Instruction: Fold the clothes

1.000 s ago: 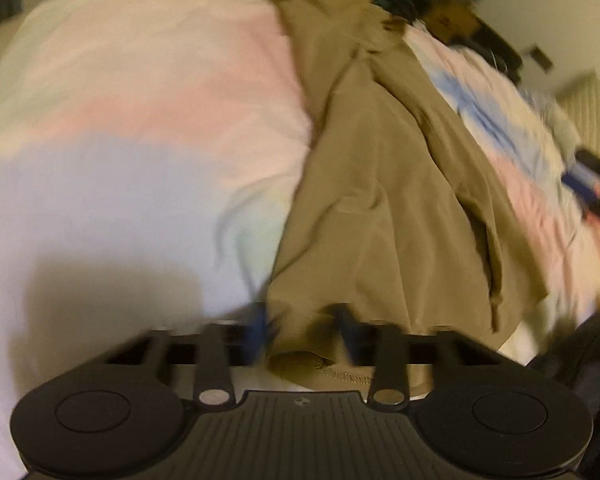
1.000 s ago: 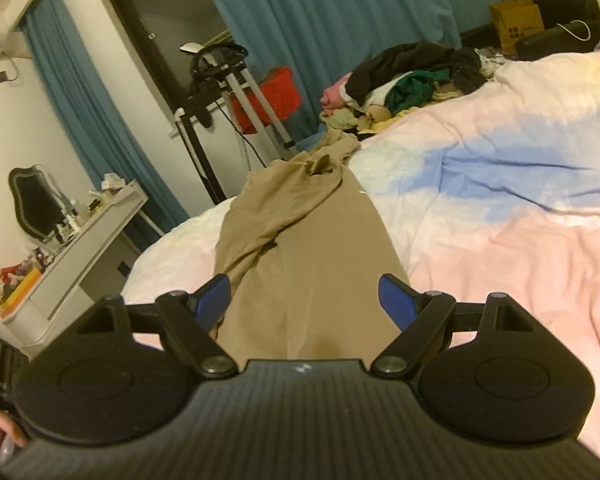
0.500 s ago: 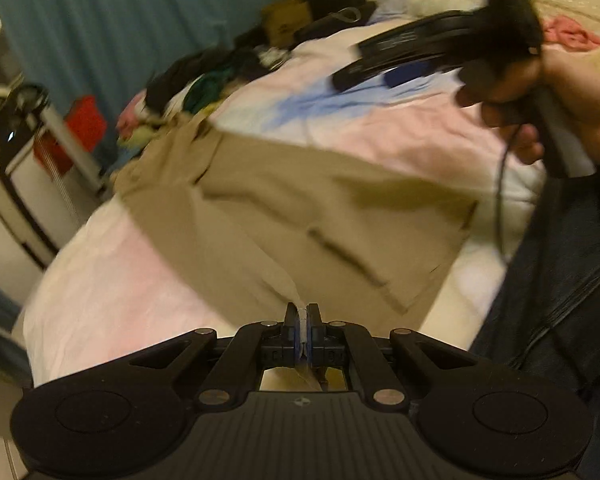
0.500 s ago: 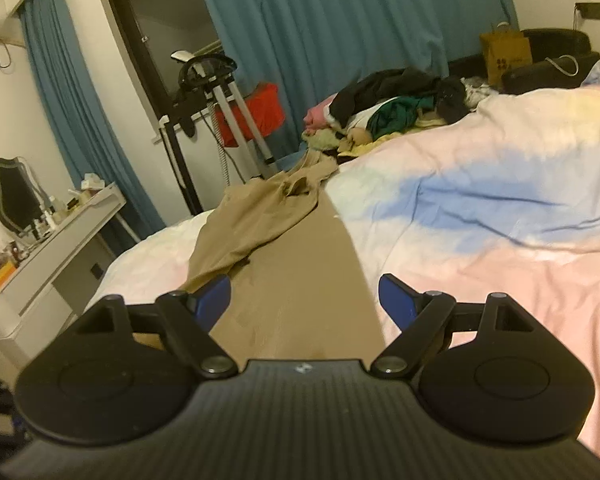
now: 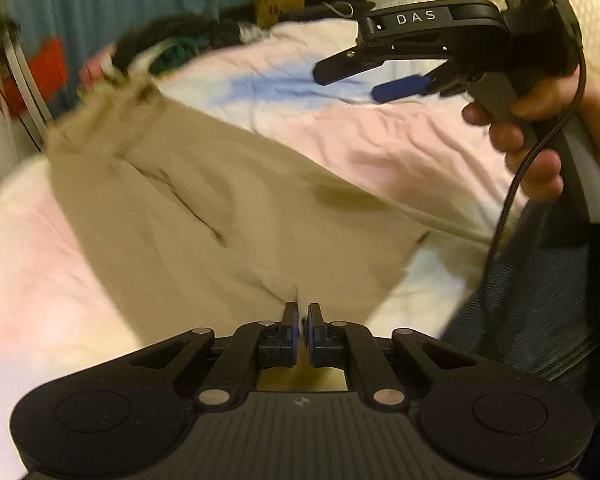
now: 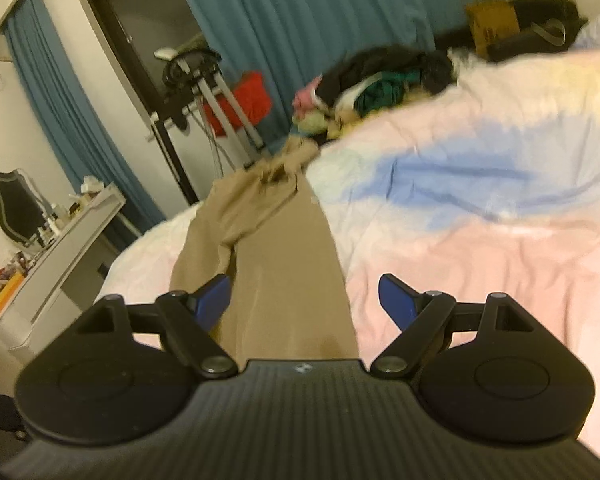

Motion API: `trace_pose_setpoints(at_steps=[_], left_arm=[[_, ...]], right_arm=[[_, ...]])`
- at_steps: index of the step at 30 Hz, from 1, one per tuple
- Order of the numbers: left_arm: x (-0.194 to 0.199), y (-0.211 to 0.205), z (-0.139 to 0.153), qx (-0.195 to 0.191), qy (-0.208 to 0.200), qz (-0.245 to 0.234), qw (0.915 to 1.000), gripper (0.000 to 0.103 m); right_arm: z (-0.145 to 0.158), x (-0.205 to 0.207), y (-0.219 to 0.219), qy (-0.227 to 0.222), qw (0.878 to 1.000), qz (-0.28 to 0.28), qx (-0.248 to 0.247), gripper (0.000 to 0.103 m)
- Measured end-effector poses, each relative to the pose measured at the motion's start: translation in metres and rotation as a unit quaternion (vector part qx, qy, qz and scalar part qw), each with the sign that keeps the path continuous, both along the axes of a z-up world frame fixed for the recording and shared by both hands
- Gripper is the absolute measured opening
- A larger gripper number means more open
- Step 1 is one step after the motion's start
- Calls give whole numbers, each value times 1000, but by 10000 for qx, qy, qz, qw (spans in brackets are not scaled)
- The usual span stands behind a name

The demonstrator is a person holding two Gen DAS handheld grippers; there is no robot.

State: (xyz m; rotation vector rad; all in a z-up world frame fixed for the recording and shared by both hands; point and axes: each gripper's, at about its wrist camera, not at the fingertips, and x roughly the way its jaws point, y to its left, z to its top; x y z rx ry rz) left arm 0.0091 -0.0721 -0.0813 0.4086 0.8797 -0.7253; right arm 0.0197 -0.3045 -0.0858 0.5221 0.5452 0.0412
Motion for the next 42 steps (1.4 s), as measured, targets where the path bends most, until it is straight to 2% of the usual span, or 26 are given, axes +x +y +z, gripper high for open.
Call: trace_pose_setpoints(at_steps=[2, 3, 5, 6, 7, 8, 10, 14, 17, 20, 21, 23, 25, 26, 27, 29, 32, 35, 36, 38, 40, 42], left_arm=[[9, 1, -11, -286, 586, 103, 9978, 29], [14, 4, -13, -424, 785, 230, 9957, 35], [23, 16, -15, -757, 1143, 498, 9893, 58], [27, 25, -14, -958, 1307, 636, 9847, 65], [33, 35, -14, -1201, 1470, 841, 9782, 76], [40, 50, -13, -1518, 1630, 1120, 9684, 81], [50, 77, -11, -1988, 1828, 1598, 9495, 83], [63, 135, -13, -2679, 1871, 2849, 9011, 84], [69, 156, -25, -2715, 2059, 3499, 8726, 84], [74, 159, -43, -2468, 2348, 3830, 8587, 84], [75, 158, -48, -2366, 2441, 3868, 8572, 84], [76, 149, -55, -2259, 2598, 3766, 8600, 78], [73, 142, -52, -2081, 2497, 3686, 8709, 73], [73, 141, -51, -2070, 2508, 3627, 8733, 67], [74, 143, -51, -2153, 2568, 3573, 8718, 63], [71, 145, -50, -2306, 2637, 3527, 8677, 40], [67, 147, -48, -2482, 2655, 3461, 8650, 28], [65, 141, -51, -2401, 2716, 3408, 8675, 32], [65, 140, -52, -2372, 2736, 3390, 8683, 36], [64, 136, -55, -2314, 2777, 3354, 8700, 56], [63, 132, -57, -2255, 2818, 3319, 8715, 61], [62, 129, -58, -2205, 2839, 3289, 8732, 60]], right_arm=[[-11, 5, -3, 258, 9991, 151, 311, 83], [-18, 8, -5, 397, 9977, 208, 518, 83], [-32, 12, -12, 674, 9926, 249, 974, 82], [-39, 13, -15, 794, 9899, 213, 1155, 82], [-45, 13, -18, 904, 9874, 145, 1292, 82], [-49, 12, -21, 1006, 9851, 52, 1393, 83], [-59, 12, -25, 1189, 9800, -93, 1595, 84], [-72, 13, -26, 1432, 9700, -181, 1955, 84], [-79, 15, -27, 1580, 9676, -327, 1944, 83], [-93, 20, -32, 1871, 9590, -515, 2064, 83], [-97, 21, -34, 1960, 9557, -563, 2122, 82], [-102, 23, -34, 2067, 9515, -556, 2208, 83], [-103, 22, -33, 2112, 9487, -450, 2308, 84], [-103, 21, -32, 2131, 9472, -392, 2363, 84], [-103, 20, -32, 2149, 9456, -334, 2417, 84], [-102, 17, -28, 2155, 9415, -159, 2587, 82], [-99, 13, -19, 2082, 9385, 135, 2750, 80], [-93, 9, -11, 2013, 9432, 232, 2633, 80], [-92, 8, -10, 2021, 9440, 228, 2600, 80], [-92, 6, -7, 2058, 9456, 232, 2509, 79], [-91, 9, -1, 2233, 9511, 224, 2122, 77], [-86, 12, 14, 2405, 9588, 342, 1474, 76]])
